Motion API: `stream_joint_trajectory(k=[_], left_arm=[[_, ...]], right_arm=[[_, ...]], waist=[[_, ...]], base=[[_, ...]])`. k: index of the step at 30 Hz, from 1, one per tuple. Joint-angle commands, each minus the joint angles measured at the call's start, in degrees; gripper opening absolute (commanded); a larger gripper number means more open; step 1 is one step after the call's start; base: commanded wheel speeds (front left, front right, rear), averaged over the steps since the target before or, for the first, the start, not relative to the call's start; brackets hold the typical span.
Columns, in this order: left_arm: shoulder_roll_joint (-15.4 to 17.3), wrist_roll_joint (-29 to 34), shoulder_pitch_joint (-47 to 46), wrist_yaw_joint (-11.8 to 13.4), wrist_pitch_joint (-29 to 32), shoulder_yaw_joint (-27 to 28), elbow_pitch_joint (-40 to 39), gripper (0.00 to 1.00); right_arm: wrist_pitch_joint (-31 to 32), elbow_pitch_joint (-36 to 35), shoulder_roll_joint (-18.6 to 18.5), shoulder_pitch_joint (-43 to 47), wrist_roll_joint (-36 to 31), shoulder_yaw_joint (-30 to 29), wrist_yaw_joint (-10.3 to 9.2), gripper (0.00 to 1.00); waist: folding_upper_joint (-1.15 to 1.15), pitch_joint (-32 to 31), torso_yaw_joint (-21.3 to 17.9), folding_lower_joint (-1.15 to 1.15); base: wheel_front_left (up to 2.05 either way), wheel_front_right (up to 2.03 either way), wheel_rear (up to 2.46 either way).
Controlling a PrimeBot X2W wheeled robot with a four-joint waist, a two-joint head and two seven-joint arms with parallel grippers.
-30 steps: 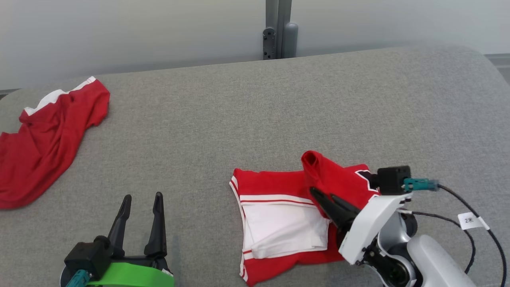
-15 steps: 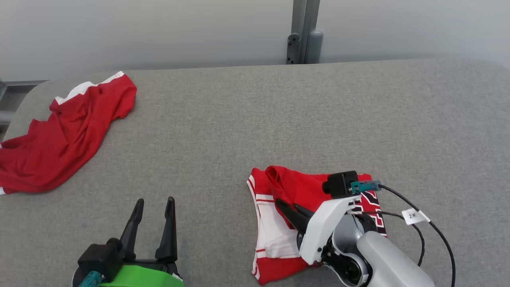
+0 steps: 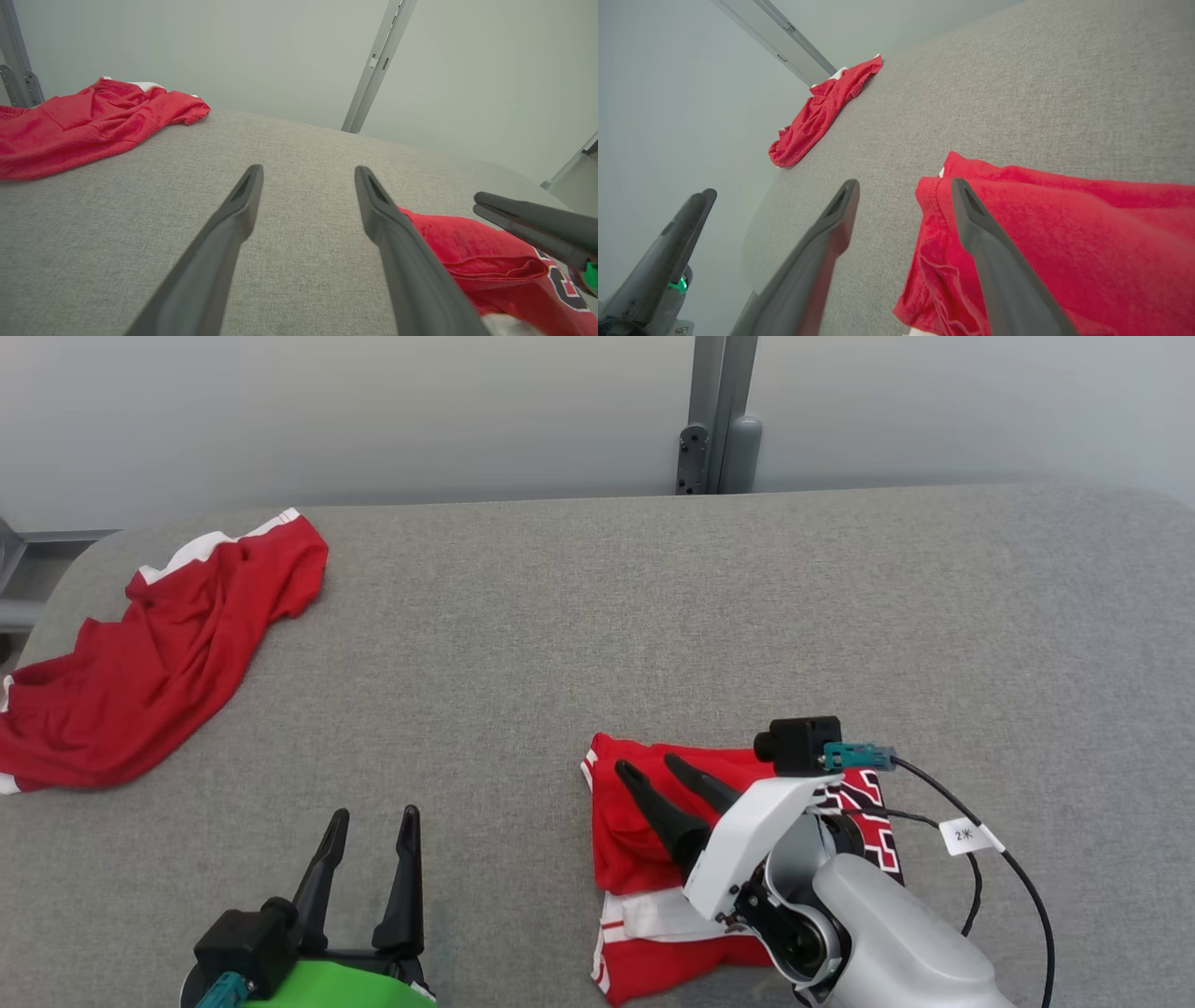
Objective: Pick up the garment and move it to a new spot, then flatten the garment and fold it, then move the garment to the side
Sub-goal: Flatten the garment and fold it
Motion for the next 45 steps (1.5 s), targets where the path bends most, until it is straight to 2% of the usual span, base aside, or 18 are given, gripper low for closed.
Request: stream_joint_trajectory(k=[1, 6, 14, 22, 24, 26, 27, 34, 41, 45], left_arm=[[-0.1, 0.1, 0.3, -0.3, 0.0, 0.0, 0.1, 1.00], [-0.2, 0.4, 0.5, -0.3, 0.0, -0.2, -0.3, 1.00], [-0.3, 0.4, 0.5, -0.2, 0.0, -0.3, -0.5, 1.00], [-0.3, 0.5, 0.1, -0.4, 0.0, -0.4, -0.4, 1.00], [-0.3, 0.4, -0.1, -0.5, 0.0, -0.4, -0.4, 1.00], [-0.3, 0.4, -0.2, -0.5, 0.0, -0.4, -0.3, 1.00], [-0.4, 0.3, -0.3, -0.4, 0.0, -0.3, -0.3, 1.00], [-0.4, 0.2, -0.8, -0.5, 0.0, -0.3, -0.1, 1.00], [-0.1, -0.1, -0.5, -0.3, 0.0, 0.3, -0.3, 1.00], [-0.2, 0.0, -0.4, -0.2, 0.0, 0.6, -0.5, 1.00]], right_arm=[[-1.5, -0.4, -0.2, -0.8, 0.0, -0.4, 0.02, 1.00], [-7.4, -1.5, -3.1, -0.8, -3.2, -3.3, 0.02, 1.00], [-10.8, -4.1, -6.2, 2.0, -7.3, -8.3, 0.02, 1.00], [-11.2, -8.0, -7.8, 6.6, -15.0, -6.7, 0.02, 1.00], [-10.5, -7.9, -7.7, 7.8, -16.2, -5.1, 0.02, 0.44], [-9.8, -7.1, -7.6, 8.7, -17.2, -3.0, 0.02, 0.19], [-9.7, -6.6, -7.3, 9.1, -17.4, -1.9, 0.02, 0.00], [-10.3, 0.4, -5.9, 9.6, -19.2, 5.5, 0.01, 0.00], [-11.6, 5.3, -4.3, 7.9, -17.6, 12.6, 0.01, 0.00], [-13.7, 6.8, -3.7, 6.2, -16.6, 14.5, 0.01, 0.00]], waist=[[0.00, -0.2, -0.5, 0.00], [0.00, 0.0, -1.8, 0.00], [0.00, 0.4, -3.1, 0.00], [0.00, 0.8, -3.2, 0.00], [0.00, 0.9, -2.9, 0.00], [0.00, 1.0, -2.6, 0.00], [0.00, 1.1, -2.4, 0.00], [0.00, 1.1, -0.4, 0.00], [0.00, 1.4, 0.4, 0.00], [0.00, 1.4, 0.2, 0.00]], base=[[0.00, 0.00, 0.00], [0.00, 0.00, 0.00], [0.00, 0.00, 0.00], [0.00, 0.00, 0.00], [0.00, 0.00, 0.00], [0.00, 0.00, 0.00], [0.00, 0.00, 0.00], [0.00, 0.00, 0.00], [0.00, 0.00, 0.00], [0.00, 0.00, 0.00]])
